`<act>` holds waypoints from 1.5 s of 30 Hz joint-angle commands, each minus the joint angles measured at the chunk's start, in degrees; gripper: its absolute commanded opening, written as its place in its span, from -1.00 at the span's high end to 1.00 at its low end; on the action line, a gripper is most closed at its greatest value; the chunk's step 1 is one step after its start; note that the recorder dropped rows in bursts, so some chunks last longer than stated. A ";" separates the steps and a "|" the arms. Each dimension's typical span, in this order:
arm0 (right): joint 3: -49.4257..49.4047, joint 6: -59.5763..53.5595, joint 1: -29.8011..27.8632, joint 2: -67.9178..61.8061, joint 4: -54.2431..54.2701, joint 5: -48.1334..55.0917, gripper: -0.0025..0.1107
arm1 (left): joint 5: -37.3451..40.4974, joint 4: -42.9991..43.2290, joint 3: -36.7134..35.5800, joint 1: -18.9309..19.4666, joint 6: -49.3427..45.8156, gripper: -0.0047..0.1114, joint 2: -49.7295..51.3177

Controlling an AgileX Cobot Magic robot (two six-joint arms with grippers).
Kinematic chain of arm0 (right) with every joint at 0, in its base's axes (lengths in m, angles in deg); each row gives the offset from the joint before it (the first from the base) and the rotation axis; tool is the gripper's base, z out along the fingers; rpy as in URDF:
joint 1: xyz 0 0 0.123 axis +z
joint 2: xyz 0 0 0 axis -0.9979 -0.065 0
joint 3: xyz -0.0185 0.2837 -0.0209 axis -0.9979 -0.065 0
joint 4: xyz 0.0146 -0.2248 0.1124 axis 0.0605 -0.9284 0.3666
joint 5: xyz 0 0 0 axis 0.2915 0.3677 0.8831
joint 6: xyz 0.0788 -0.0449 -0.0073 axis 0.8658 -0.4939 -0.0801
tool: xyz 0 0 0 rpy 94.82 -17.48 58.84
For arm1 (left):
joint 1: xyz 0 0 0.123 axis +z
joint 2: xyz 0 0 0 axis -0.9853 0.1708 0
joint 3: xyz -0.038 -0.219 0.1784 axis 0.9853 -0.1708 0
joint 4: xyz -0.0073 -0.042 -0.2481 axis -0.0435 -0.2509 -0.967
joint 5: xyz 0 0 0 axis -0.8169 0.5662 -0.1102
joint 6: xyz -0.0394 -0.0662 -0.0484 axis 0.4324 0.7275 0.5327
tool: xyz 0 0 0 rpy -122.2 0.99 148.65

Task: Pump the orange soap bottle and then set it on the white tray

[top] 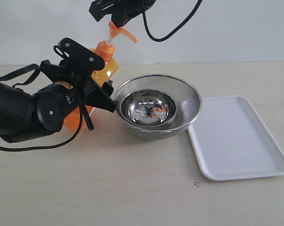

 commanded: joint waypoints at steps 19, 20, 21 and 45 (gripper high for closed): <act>-0.69 -0.21 0.07 -3.29 1.74 4.10 0.96 | 3.62 -1.03 -0.53 -0.32 1.79 0.84 0.17; -0.69 -0.32 0.07 -3.29 1.90 4.10 0.96 | 3.62 -1.03 -0.53 -0.32 1.79 0.84 0.17; -0.69 -0.32 0.07 -3.29 1.90 4.10 0.96 | 3.62 -1.03 -0.53 -0.32 1.79 0.84 0.17; -0.69 -0.46 0.07 -3.29 1.90 3.99 0.96 | 3.62 -1.03 -0.53 -0.32 1.79 0.84 0.17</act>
